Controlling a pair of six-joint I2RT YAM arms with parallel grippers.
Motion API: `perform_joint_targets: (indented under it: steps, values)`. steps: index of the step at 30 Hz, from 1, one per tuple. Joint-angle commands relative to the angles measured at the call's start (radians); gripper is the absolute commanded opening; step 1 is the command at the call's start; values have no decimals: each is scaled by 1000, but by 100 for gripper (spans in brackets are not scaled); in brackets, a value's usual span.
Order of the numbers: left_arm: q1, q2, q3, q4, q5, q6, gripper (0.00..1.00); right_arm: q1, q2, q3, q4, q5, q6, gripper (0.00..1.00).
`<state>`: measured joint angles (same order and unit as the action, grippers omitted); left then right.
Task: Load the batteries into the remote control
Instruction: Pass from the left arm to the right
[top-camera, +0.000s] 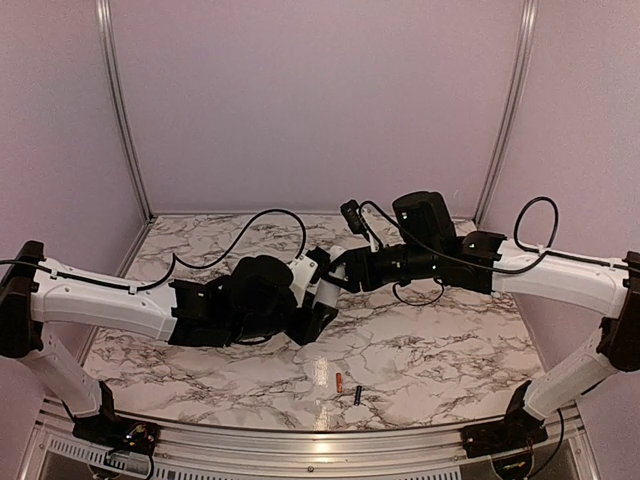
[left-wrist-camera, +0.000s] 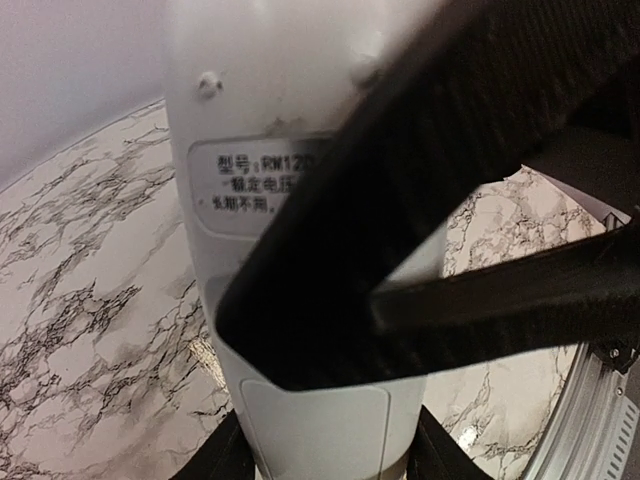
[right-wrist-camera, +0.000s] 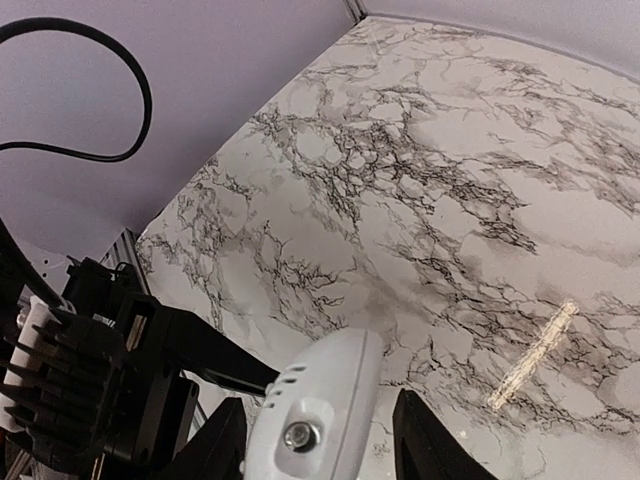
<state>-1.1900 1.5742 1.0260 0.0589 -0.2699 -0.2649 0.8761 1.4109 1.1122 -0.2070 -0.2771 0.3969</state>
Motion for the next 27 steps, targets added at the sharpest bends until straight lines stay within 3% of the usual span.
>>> perform_joint_targets:
  steps: [1,6,9,16,20,27]
  values:
    - [-10,16,35,-28,-9,-5,39,6,17,36,3,35,12,45]
    - [-10,16,36,-37,-26,-17,40,-1,15,22,6,40,21,32]
    - [-10,15,36,-37,-35,-26,48,-12,8,10,11,32,32,25]
    - [13,-82,-20,-24,24,-13,97,-116,-50,-94,134,-135,86,5]
    - [34,-195,-95,-5,51,27,99,-142,-53,-107,150,-210,62,4]
    - [43,-402,-283,67,-30,159,99,-155,11,-76,162,-429,9,3]
